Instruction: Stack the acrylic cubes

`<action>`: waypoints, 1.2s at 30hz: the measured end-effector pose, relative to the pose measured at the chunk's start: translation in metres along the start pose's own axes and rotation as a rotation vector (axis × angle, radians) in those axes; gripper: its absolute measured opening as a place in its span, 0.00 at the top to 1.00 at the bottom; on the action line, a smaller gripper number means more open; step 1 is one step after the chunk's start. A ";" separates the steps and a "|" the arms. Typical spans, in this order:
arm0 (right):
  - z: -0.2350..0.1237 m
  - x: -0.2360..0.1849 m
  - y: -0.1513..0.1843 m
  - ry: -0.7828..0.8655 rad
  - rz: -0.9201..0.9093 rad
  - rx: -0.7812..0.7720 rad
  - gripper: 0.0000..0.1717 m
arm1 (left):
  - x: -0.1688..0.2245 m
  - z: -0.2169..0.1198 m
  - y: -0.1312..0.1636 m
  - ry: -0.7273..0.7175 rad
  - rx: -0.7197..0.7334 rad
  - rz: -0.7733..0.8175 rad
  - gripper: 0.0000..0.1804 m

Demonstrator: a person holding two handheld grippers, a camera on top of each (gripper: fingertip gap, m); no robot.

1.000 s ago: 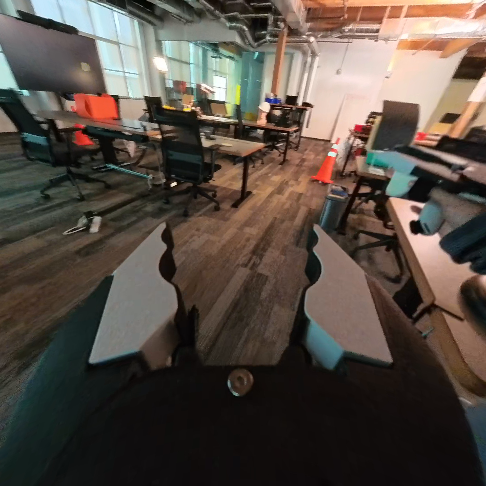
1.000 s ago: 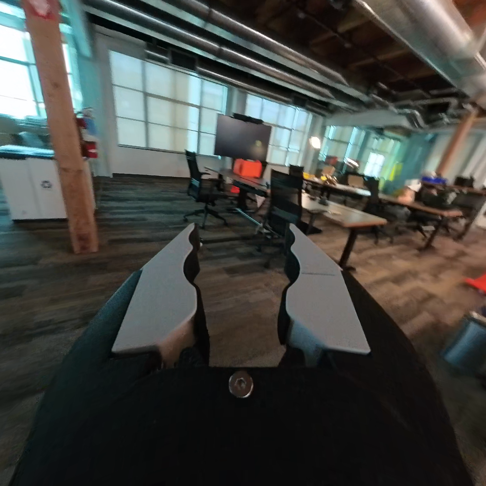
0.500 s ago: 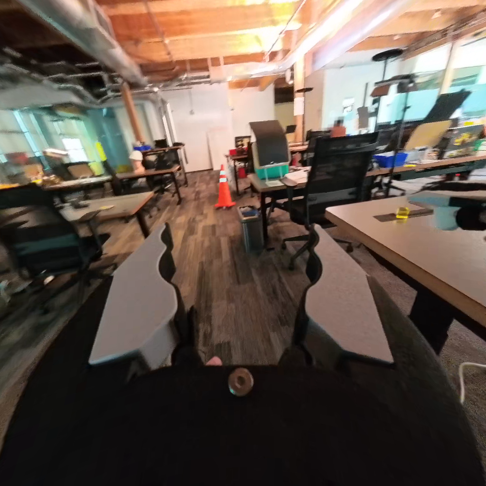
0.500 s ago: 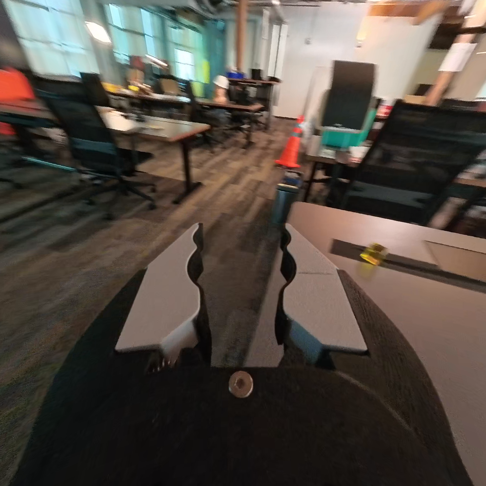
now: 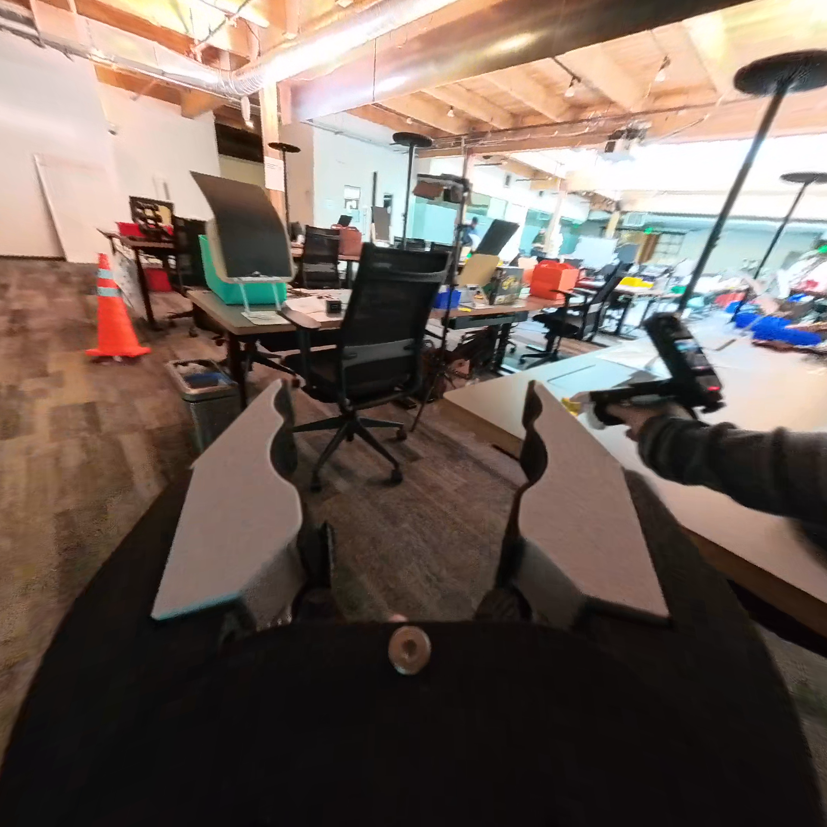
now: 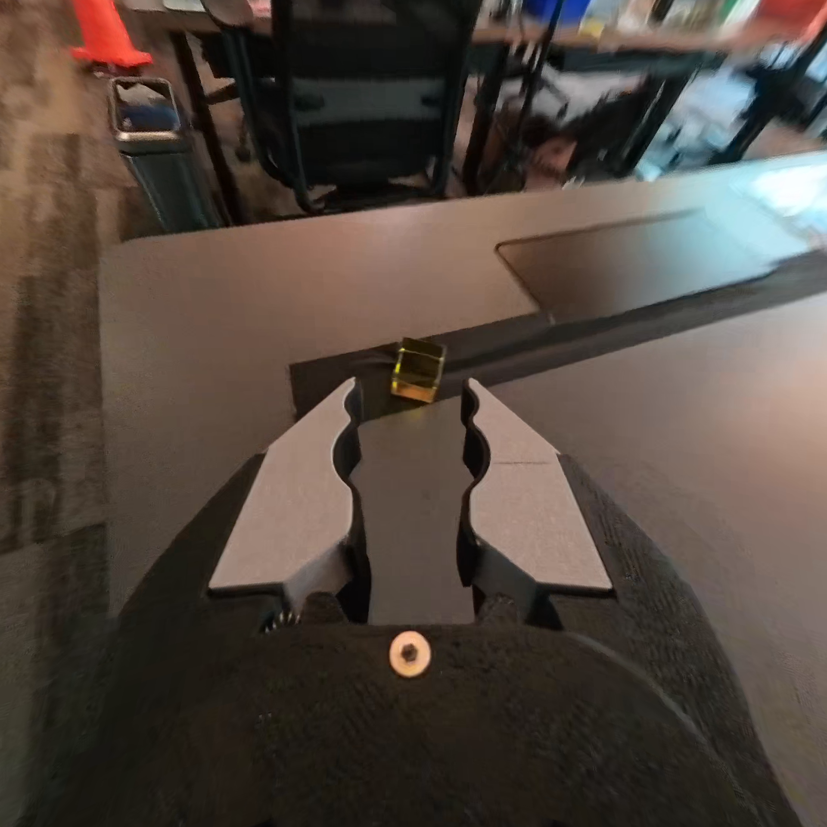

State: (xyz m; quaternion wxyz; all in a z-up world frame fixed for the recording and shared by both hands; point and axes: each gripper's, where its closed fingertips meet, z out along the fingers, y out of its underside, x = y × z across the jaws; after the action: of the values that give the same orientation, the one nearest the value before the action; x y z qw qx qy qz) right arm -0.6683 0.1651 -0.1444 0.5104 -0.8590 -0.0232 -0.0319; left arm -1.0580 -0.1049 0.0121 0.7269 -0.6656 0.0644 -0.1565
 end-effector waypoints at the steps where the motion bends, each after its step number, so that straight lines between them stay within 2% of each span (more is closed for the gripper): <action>1: 0.009 -0.005 0.002 -0.036 0.062 -0.026 0.77 | -0.005 0.002 0.002 0.014 -0.015 -0.025 0.43; 3: 0.025 -0.004 0.000 -0.021 0.115 -0.031 0.75 | -0.024 0.003 0.014 -0.016 -0.108 -0.071 0.44; 5: 0.036 0.005 0.004 0.067 0.081 -0.075 0.76 | -0.041 0.003 0.024 -0.038 -0.178 -0.127 0.46; 9: 0.042 0.019 0.005 0.221 -0.009 -0.121 0.76 | -0.062 0.004 0.030 -0.032 -0.222 -0.252 0.49; 11: 0.046 0.019 0.006 0.216 -0.010 -0.135 0.80 | -0.065 0.007 0.032 -0.010 -0.238 -0.288 0.51; 12: 0.047 0.020 0.006 0.214 -0.006 -0.143 0.85 | -0.065 0.009 0.033 0.002 -0.246 -0.294 0.52; 15: 0.046 0.020 0.007 0.192 0.007 -0.146 0.85 | -0.062 0.017 0.037 0.036 -0.258 -0.285 0.53; 18: 0.029 0.021 0.014 0.181 -0.034 -0.145 0.85 | -0.050 0.028 0.037 0.097 -0.255 -0.293 0.55; 23: -0.028 0.030 0.027 0.144 -0.061 -0.086 0.85 | -0.012 0.054 0.036 0.242 -0.245 -0.302 0.58; 28: -0.116 0.035 0.035 0.096 -0.127 0.009 0.85 | 0.042 0.084 0.038 0.399 -0.244 -0.264 0.58; 32: -0.204 0.030 0.046 0.070 -0.195 0.055 0.85 | 0.106 0.100 0.046 0.566 -0.255 -0.274 0.59; 36: -0.291 0.036 0.071 0.112 -0.263 0.034 0.85 | 0.194 0.102 0.055 0.787 -0.285 -0.274 0.62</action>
State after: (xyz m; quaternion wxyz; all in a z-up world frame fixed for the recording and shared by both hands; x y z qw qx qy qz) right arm -0.6365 -0.1244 -0.0654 0.5169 -0.8366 -0.1079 -0.1459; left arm -0.8361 -0.0658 -0.0097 0.5202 -0.6513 0.2688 -0.4826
